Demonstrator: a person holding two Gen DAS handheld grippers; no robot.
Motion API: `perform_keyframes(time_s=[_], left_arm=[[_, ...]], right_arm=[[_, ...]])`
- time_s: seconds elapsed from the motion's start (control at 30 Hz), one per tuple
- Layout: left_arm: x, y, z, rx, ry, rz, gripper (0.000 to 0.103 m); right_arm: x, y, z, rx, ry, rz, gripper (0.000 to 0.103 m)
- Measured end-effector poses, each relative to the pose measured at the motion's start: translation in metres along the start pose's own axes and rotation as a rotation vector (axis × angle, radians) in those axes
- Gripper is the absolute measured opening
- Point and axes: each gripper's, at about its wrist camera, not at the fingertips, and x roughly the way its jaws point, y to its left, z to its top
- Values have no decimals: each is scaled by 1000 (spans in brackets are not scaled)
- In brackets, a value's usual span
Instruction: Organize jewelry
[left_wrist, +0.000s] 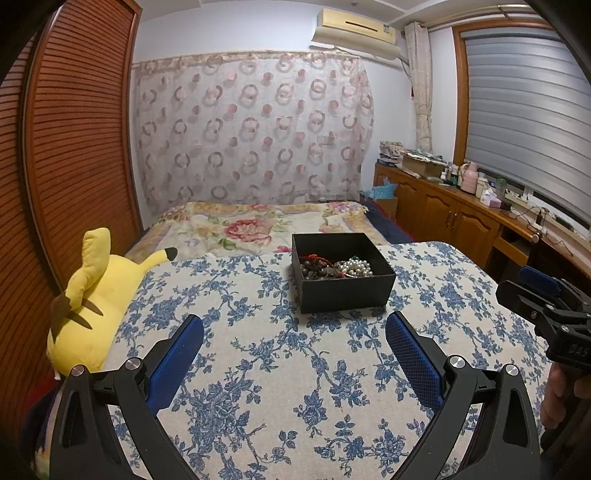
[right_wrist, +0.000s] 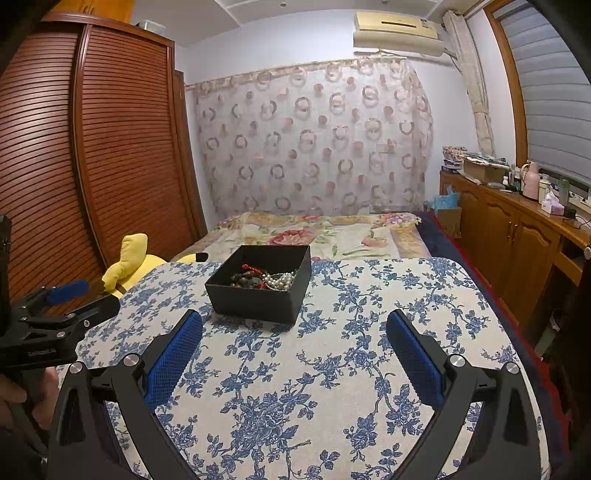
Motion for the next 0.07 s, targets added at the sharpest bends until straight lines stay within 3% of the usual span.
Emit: perform_keyframes(time_s=[0.07], left_arm=[[1, 1, 0, -3, 1, -1, 95]], right_arm=[[-1, 0, 1, 0, -1, 1, 100]])
